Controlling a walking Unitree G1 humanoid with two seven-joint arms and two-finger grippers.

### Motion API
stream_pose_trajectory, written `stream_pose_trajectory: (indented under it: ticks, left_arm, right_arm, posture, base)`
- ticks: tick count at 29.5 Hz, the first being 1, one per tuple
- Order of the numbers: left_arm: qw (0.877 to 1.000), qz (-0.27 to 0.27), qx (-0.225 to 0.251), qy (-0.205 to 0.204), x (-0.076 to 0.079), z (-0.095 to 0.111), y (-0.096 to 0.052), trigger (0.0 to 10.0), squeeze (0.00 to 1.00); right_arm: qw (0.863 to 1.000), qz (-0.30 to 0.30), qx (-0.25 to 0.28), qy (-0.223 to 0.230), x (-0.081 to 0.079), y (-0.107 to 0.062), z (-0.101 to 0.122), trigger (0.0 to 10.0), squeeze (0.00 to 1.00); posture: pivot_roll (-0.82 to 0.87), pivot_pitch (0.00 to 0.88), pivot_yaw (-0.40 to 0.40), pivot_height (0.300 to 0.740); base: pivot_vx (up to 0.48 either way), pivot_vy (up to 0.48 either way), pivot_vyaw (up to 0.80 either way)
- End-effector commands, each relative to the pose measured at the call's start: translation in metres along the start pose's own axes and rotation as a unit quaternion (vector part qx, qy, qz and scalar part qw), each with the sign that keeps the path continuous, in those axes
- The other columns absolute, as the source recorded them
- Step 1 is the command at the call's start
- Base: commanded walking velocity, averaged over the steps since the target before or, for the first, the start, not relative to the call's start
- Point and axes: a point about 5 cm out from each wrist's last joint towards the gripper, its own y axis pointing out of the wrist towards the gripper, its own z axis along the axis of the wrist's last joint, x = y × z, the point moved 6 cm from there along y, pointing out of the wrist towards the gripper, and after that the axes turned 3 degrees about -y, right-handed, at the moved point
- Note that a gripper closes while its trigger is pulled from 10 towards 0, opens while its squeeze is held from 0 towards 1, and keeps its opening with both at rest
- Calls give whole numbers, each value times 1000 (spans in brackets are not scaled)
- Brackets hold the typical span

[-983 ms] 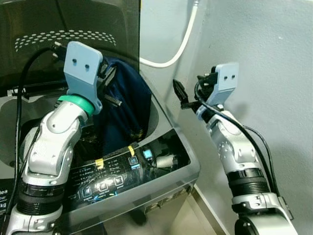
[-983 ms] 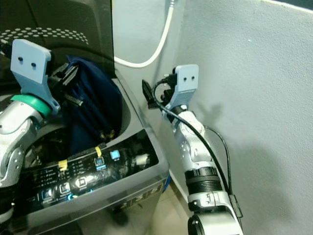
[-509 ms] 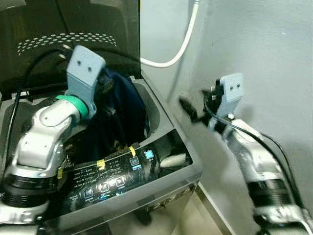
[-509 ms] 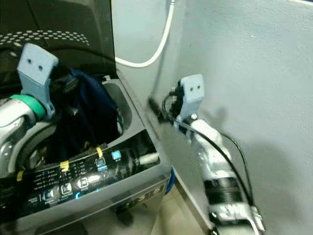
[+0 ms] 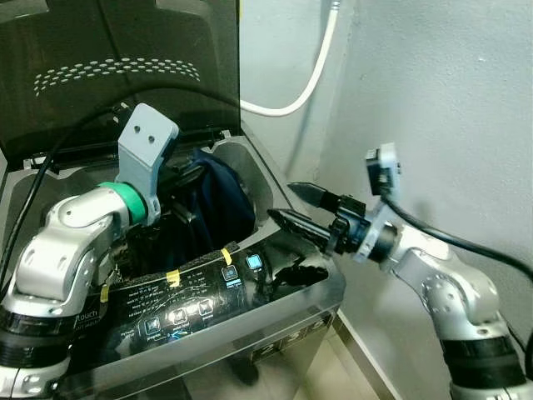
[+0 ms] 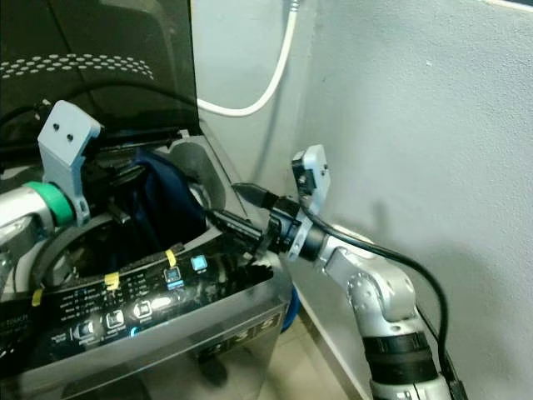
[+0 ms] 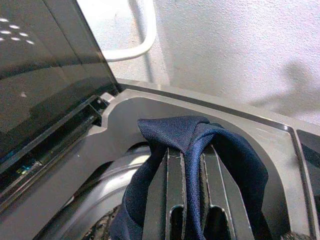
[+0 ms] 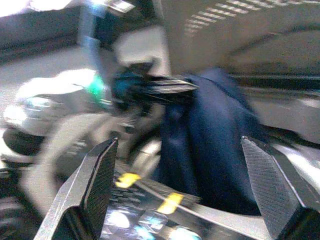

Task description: Clothes washing

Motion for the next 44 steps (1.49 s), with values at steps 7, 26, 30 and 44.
stream_pose_trajectory:
  ticks: [7,26,30,44]
  left_arm:
    - [999,-15,6,-35,0,9,-8,10000,1000]
    - [985,144,83,-44,-49,38,-10,10000,0]
    - [975,205,71,-47,-63,25,-14,10000,0]
    - [956,274,77,-74,-28,0,-22,10000,0]
  right_arm:
    - [999,44,-22,9,-17,-3,-5,10000,0]
    - [987,-140,-25,-70,40,-1,-2,10000,0]
    - [953,-261,-44,-146,73,-5,-3,10000,0]
    - [927,-355,2,-124,79,-7,-11,10000,0]
  posture:
    - [83,65,27,740]
    - [72,64,34,740]
    - [70,63,39,740]
    - [41,76,-38,740]
  base:
    - [0,0,0]
    - [0,0,0]
    - [0,0,0]
    - [0,0,0]
